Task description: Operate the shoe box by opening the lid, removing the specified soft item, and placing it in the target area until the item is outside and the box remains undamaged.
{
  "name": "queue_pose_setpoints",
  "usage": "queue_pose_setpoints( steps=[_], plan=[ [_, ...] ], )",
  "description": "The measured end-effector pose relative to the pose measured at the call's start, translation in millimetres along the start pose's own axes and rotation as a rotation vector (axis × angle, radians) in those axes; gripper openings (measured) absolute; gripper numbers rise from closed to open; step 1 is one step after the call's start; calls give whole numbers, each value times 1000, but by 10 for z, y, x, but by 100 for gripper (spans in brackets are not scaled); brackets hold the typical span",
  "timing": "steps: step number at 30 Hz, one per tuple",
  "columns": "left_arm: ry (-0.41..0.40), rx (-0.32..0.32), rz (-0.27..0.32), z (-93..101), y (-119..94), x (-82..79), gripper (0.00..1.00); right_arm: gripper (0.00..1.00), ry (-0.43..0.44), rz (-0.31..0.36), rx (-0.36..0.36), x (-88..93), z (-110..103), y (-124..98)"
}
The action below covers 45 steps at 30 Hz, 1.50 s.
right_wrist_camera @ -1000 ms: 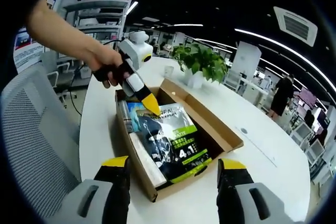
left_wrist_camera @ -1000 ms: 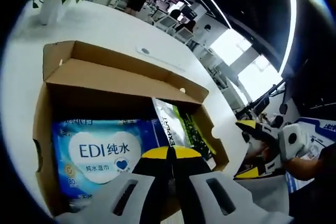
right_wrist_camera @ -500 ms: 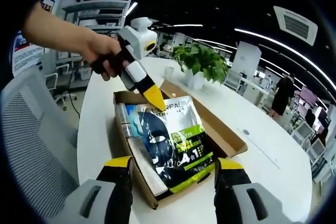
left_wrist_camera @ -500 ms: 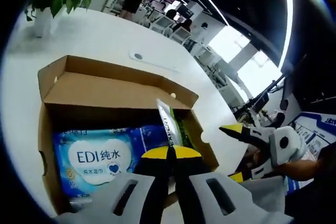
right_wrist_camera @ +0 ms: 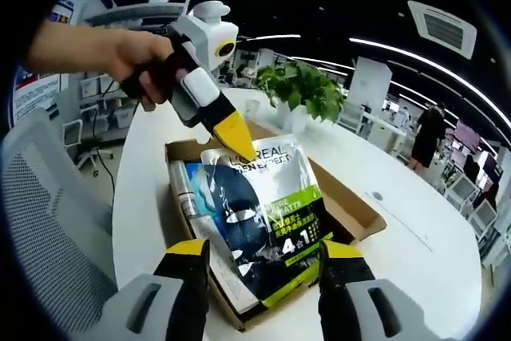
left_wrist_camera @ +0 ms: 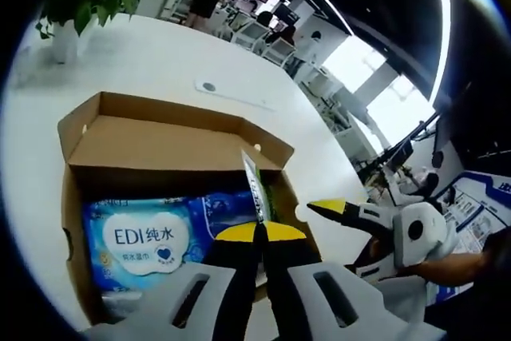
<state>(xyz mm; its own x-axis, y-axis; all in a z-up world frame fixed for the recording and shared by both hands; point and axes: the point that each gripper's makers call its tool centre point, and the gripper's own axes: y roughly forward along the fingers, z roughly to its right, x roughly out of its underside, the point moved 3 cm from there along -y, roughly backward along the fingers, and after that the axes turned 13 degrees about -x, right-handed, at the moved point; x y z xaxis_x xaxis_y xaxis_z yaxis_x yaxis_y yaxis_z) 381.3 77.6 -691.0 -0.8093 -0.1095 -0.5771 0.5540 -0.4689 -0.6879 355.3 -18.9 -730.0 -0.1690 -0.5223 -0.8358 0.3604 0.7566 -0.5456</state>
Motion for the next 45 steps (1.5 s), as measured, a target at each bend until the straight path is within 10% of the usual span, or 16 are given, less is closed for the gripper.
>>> queue_pose_setpoints(
  steps=[12, 28, 45],
  plan=[
    [-11, -15, 3, -4, 33, -82, 0, 43, 0, -24, 1, -6, 37, 244],
    [103, -24, 17, -84, -4, -21, 0, 6, -15, -28, -50, -27, -90, 293],
    [118, -20, 54, -173, -199, -75, 0, 0, -3, 11, -96, -242, -183, 215]
  ],
)
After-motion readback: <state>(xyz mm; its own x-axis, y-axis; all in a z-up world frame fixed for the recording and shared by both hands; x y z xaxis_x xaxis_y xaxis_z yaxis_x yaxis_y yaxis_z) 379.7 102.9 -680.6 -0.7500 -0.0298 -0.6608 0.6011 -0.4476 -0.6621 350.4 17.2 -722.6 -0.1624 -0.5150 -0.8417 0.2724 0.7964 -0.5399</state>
